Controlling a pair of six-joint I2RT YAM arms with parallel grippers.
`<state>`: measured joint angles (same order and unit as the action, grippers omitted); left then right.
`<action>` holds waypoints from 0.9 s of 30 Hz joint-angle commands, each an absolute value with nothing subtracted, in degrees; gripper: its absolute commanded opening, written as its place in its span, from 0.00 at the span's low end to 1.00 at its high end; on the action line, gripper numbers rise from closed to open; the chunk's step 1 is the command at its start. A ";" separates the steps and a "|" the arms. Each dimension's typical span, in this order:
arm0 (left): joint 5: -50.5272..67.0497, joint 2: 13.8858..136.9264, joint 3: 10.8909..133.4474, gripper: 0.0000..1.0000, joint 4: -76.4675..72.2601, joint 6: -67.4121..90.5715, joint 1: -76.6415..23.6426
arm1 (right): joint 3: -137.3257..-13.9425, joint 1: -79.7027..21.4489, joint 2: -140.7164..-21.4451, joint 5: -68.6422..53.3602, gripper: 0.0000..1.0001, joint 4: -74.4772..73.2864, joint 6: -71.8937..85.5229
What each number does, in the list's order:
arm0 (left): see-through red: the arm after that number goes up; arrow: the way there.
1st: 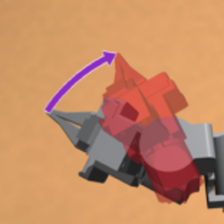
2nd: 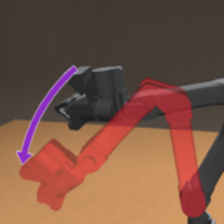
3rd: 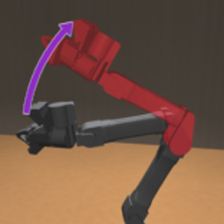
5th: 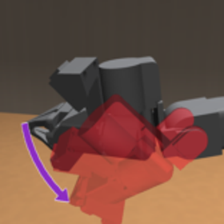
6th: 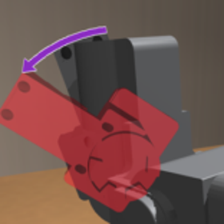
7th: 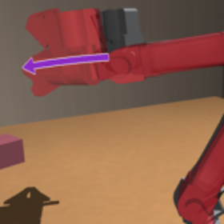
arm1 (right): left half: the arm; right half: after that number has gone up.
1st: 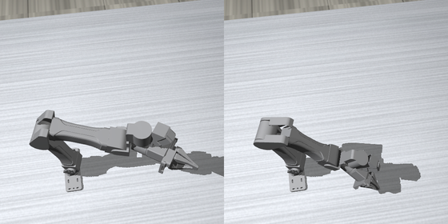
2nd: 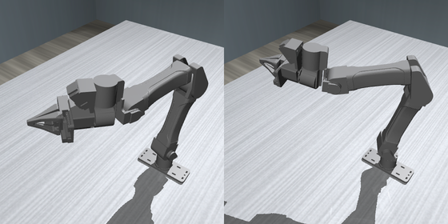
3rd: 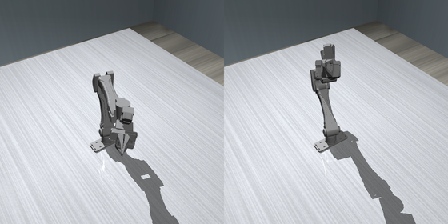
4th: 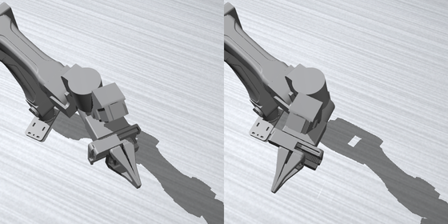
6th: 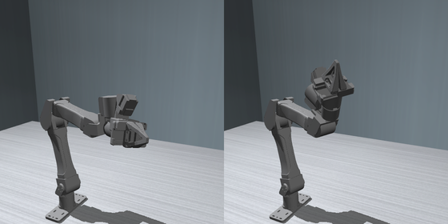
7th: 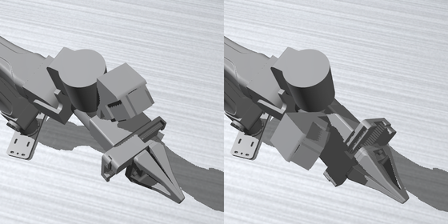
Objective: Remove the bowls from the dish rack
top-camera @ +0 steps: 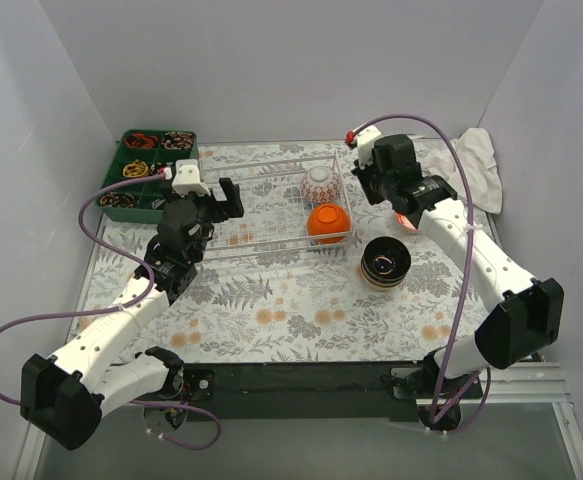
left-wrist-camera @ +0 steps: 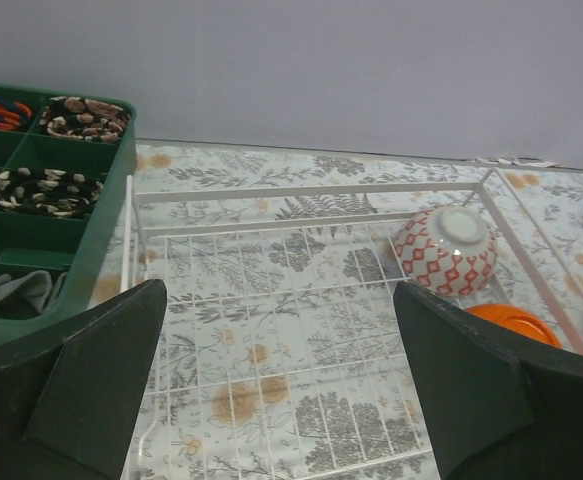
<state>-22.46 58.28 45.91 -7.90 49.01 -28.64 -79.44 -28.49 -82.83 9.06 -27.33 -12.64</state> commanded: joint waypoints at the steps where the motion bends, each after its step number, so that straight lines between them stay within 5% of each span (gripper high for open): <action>1: -28.90 56.34 42.64 0.98 -15.64 41.49 -28.56 | -82.53 -21.38 -85.86 17.85 0.01 -30.75 -12.40; 23: -30.24 53.79 38.94 0.98 -21.44 37.71 -28.57 | -87.54 -12.22 -107.31 17.66 0.01 -35.59 -10.02; 27: -29.88 53.88 38.85 0.98 -21.45 37.70 -28.56 | -88.07 -12.13 -108.63 17.76 0.12 -36.38 -8.79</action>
<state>-29.43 55.46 39.77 -20.18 38.54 -28.67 -84.36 -12.36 -108.38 15.59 -36.51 -10.04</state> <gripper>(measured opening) 0.982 0.069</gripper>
